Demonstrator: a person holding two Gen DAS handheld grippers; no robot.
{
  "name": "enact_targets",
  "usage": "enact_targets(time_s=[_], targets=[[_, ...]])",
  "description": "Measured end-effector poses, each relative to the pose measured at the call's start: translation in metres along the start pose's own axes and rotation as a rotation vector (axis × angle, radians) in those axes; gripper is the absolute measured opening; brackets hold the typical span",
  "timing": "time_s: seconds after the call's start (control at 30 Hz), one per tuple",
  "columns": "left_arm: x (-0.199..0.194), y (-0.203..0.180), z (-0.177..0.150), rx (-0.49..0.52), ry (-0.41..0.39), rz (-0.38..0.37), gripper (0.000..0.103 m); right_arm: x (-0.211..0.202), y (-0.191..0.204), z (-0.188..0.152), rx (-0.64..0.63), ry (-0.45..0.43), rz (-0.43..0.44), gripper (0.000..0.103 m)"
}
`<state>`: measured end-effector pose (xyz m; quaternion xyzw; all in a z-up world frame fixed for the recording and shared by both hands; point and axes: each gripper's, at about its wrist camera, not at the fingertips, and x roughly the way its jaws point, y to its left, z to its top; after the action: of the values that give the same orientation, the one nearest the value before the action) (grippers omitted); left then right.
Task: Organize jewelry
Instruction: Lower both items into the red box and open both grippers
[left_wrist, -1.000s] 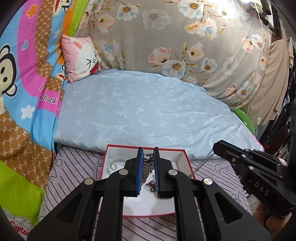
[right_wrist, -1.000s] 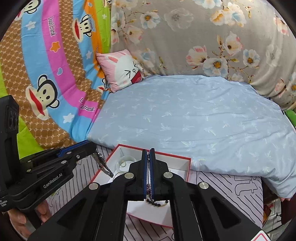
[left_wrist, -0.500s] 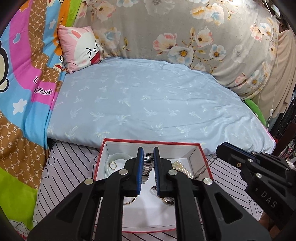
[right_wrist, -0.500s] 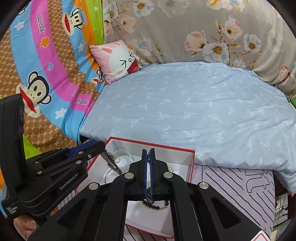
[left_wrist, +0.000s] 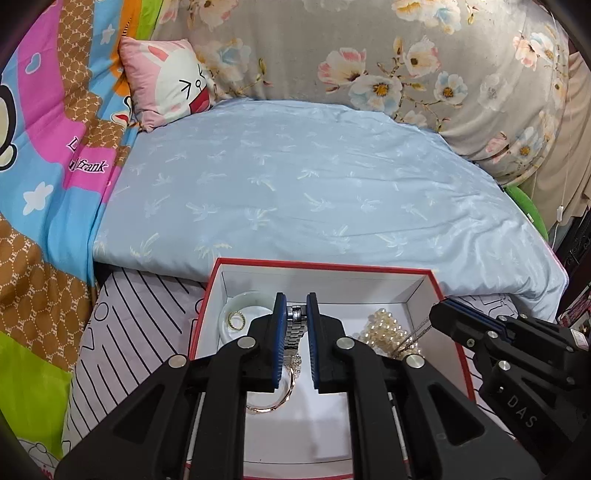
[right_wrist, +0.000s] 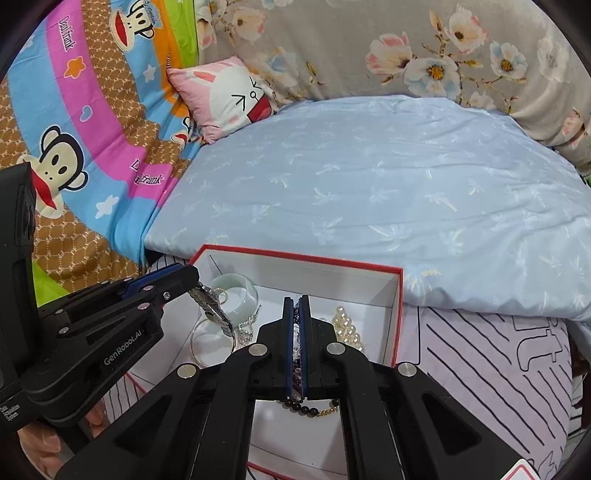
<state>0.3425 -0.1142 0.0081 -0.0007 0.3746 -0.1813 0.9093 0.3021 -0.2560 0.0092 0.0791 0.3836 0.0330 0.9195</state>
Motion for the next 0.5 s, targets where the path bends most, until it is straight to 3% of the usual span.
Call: enact_targets(time_s=[0.5], targets=[[0.017, 0.007, -0.012, -0.005, 0.018, 0.053, 0.011, 0.022, 0.002, -0.017, -0.006, 0.033, -0.023, 0.007]])
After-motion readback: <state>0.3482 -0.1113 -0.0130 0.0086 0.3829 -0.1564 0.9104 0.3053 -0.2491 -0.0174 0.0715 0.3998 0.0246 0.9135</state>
